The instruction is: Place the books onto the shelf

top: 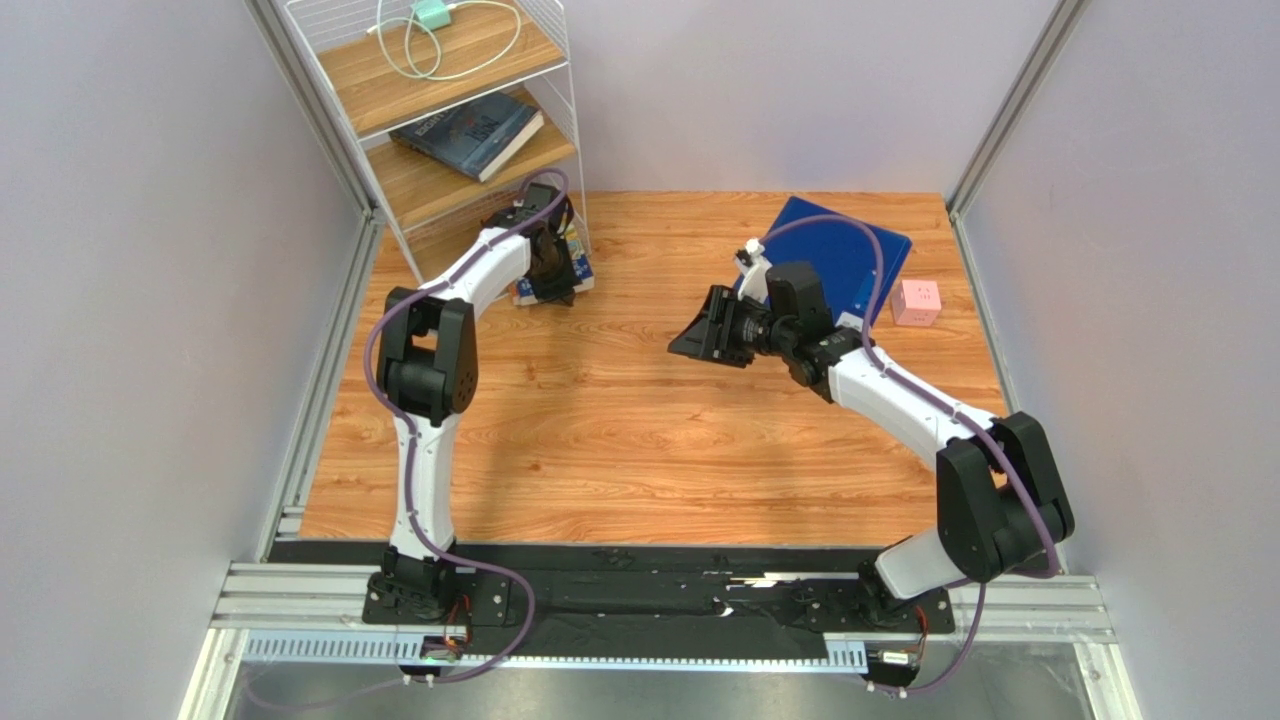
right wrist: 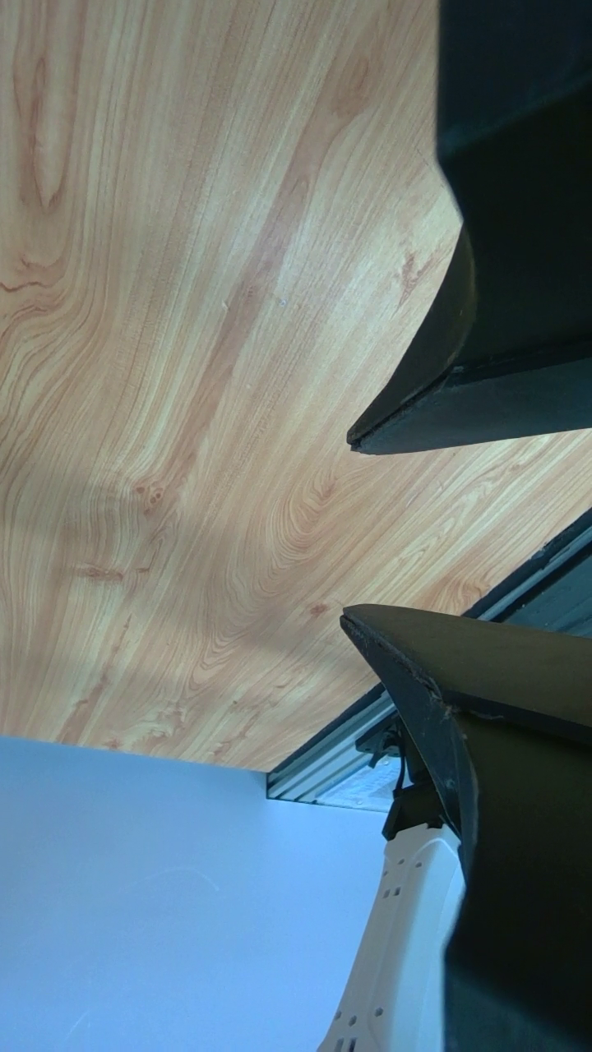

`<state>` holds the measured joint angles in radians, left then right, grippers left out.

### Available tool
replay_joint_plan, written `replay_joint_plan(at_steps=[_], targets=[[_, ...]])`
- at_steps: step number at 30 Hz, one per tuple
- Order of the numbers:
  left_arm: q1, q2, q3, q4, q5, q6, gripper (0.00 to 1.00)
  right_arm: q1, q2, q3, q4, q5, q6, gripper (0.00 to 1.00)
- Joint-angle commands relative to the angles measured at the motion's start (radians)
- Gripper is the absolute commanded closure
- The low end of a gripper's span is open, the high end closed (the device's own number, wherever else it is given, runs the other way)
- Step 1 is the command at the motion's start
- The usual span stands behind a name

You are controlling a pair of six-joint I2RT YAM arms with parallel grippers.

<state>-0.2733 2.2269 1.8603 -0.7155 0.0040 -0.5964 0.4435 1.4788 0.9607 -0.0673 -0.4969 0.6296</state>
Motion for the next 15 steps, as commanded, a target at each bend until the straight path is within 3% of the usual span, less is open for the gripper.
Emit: replay_joint_plan(at_steps=[1, 10, 15], targets=[[0.016, -0.033, 0.042, 0.134, -0.087, 0.012, 1.00, -0.003, -0.020, -0.022, 0.058, -0.022, -0.008, 0.47], [0.020, -0.038, 0.082, 0.119, -0.170, 0.004, 1.00, -0.003, -0.025, -0.036, 0.087, -0.040, -0.004, 0.47], [0.020, -0.045, 0.086, 0.151, -0.148, 0.013, 1.00, -0.003, -0.022, -0.050, 0.103, -0.052, 0.004, 0.47]])
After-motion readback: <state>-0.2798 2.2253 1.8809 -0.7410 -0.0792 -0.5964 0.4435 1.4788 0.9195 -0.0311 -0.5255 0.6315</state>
